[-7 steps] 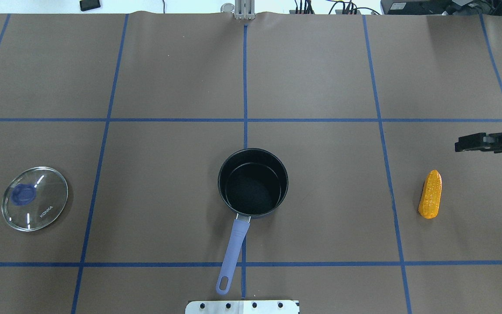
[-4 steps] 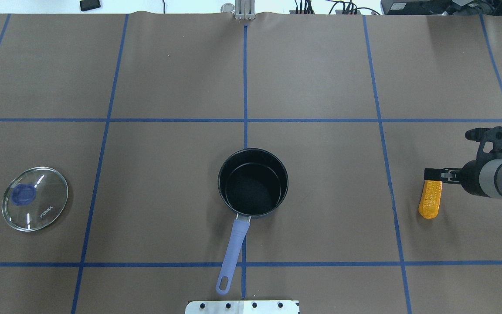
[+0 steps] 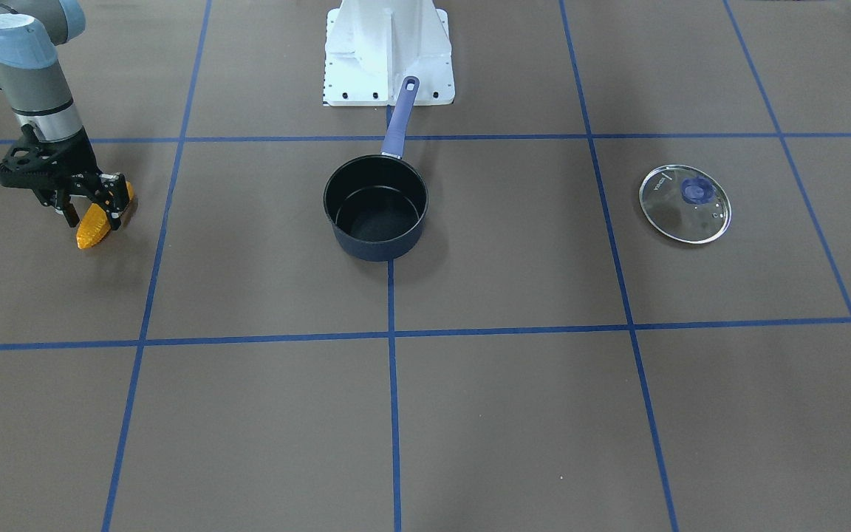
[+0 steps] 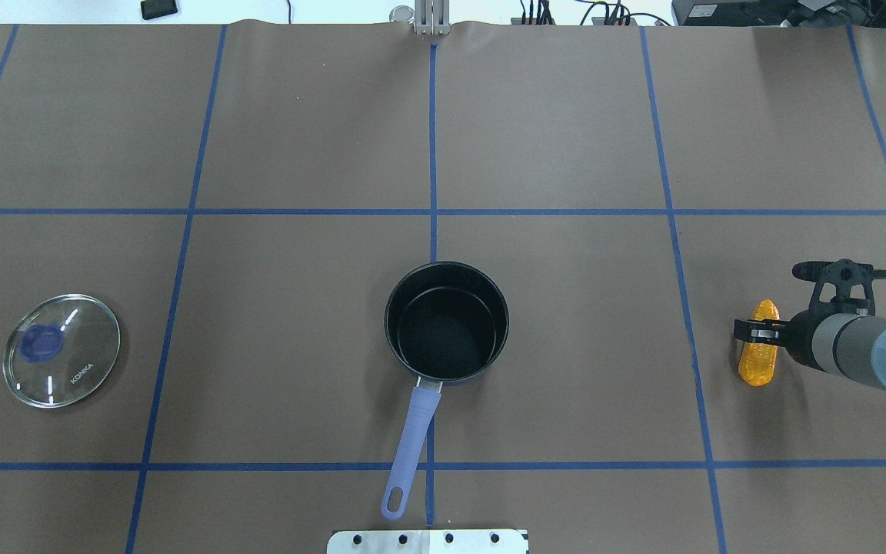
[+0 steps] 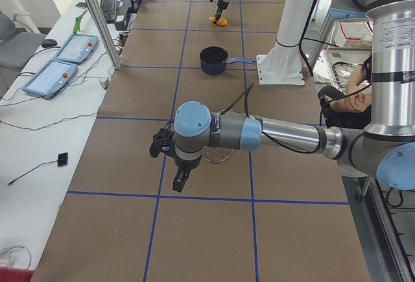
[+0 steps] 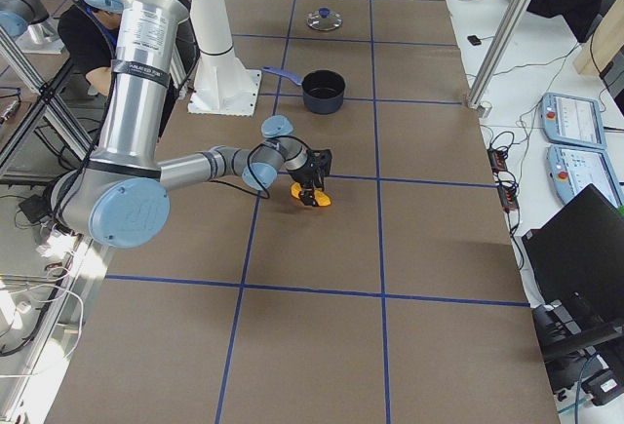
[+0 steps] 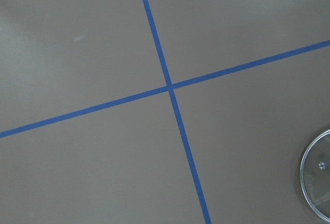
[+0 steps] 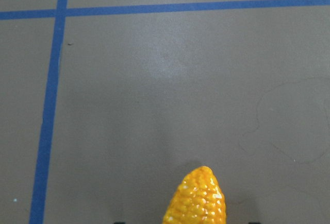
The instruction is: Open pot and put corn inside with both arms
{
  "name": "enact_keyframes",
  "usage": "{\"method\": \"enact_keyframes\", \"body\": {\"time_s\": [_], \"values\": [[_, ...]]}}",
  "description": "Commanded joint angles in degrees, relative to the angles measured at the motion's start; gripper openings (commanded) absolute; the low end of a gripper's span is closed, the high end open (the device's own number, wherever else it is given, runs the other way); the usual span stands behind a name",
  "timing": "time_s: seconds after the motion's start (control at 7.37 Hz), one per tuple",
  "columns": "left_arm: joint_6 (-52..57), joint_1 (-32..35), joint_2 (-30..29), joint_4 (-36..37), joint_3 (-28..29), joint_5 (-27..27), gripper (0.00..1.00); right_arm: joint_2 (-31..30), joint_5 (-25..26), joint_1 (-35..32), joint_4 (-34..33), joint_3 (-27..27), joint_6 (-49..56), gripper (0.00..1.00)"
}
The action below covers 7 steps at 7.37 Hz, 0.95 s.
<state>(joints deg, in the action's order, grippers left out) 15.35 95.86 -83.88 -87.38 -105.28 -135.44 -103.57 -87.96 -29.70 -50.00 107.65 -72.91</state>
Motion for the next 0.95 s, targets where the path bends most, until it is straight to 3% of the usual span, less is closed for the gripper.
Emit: {"method": "enact_keyframes", "body": {"time_s": [0.0,0.27,0.41,0.81], "values": [[0.0,0.0,0.1,-0.1,0.0,0.0,0.98,0.1,-0.1,0.4,0.1,0.3,0.0,0.00],[0.0,0.0,0.3,-0.1,-0.1,-0.1,0.98,3.1,-0.9,0.3,-0.6,4.0,0.6,0.00],[0.0,0.0,0.4,-0.1,-0.1,-0.1,0.98,9.0,-0.9,-0.4,-3.5,3.9,0.6,0.00],[0.1,0.0,0.4,-0.1,-0.1,-0.1,0.98,35.6,-0.3,0.4,-24.8,2.2,-5.2,0.00]]}}
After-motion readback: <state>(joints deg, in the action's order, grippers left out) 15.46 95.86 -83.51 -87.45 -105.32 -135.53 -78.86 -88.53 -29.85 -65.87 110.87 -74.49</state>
